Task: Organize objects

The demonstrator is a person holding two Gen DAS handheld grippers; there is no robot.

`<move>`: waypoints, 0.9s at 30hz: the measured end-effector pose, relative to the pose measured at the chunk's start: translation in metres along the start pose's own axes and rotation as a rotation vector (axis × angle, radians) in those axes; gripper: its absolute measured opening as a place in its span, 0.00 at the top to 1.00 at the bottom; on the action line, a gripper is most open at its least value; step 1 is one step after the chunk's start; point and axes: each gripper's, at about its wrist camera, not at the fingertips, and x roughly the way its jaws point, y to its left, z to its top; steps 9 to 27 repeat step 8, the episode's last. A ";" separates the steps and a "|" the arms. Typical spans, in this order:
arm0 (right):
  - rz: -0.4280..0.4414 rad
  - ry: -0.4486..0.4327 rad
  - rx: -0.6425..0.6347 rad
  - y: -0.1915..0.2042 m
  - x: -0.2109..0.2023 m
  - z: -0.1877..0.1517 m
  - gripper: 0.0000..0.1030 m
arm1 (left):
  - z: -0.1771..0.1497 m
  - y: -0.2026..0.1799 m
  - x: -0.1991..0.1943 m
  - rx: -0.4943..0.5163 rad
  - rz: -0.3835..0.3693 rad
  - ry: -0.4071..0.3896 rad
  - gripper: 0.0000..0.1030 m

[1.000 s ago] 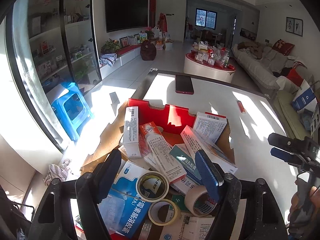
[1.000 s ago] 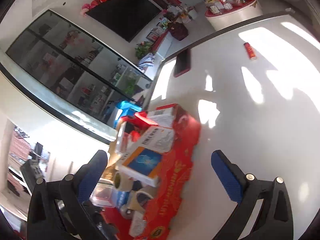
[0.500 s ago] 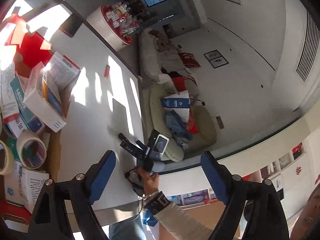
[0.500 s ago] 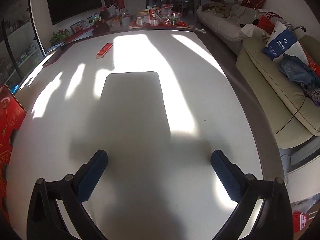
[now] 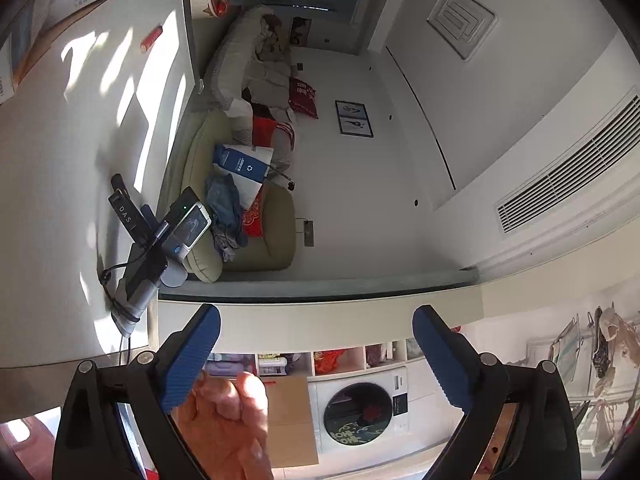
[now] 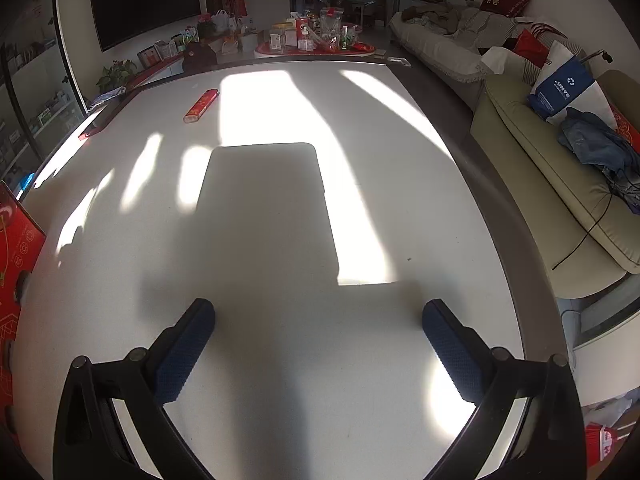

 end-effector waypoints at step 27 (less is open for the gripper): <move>0.000 0.000 0.000 0.000 -0.001 0.000 0.00 | -0.007 -0.004 -0.016 0.068 0.150 -0.049 0.04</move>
